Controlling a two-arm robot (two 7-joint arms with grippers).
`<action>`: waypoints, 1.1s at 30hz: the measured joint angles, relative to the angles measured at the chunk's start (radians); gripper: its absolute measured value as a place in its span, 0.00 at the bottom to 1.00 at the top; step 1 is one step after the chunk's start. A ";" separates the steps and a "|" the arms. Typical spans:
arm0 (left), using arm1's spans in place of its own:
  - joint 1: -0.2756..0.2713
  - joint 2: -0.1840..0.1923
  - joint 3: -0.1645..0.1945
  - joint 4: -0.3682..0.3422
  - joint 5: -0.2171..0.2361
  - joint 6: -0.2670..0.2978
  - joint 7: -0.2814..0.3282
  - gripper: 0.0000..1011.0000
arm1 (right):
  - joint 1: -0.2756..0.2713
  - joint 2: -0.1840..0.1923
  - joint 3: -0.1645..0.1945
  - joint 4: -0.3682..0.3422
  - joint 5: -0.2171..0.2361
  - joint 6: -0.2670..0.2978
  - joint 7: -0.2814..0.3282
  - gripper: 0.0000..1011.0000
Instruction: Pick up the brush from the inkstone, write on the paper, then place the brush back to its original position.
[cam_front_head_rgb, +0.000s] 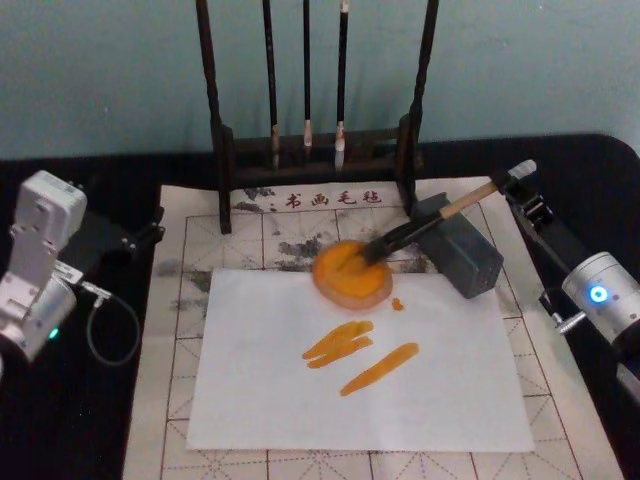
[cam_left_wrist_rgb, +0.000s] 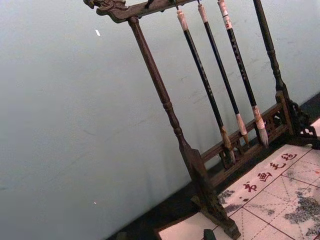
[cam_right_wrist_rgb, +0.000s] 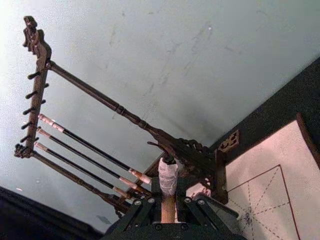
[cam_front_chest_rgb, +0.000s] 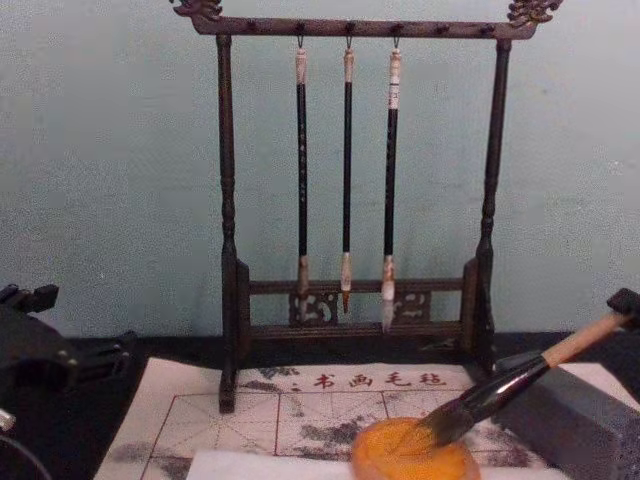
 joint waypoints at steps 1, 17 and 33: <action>0.000 0.000 0.000 0.000 0.000 0.000 0.000 0.99 | 0.000 -0.002 0.002 0.001 -0.002 0.000 -0.001 0.17; 0.000 0.000 0.000 0.000 0.000 0.000 0.000 0.99 | 0.000 -0.018 0.020 0.012 -0.023 0.017 -0.002 0.17; 0.000 0.000 0.000 0.000 0.000 0.000 0.000 0.99 | -0.004 -0.026 0.029 0.021 -0.025 0.034 -0.015 0.17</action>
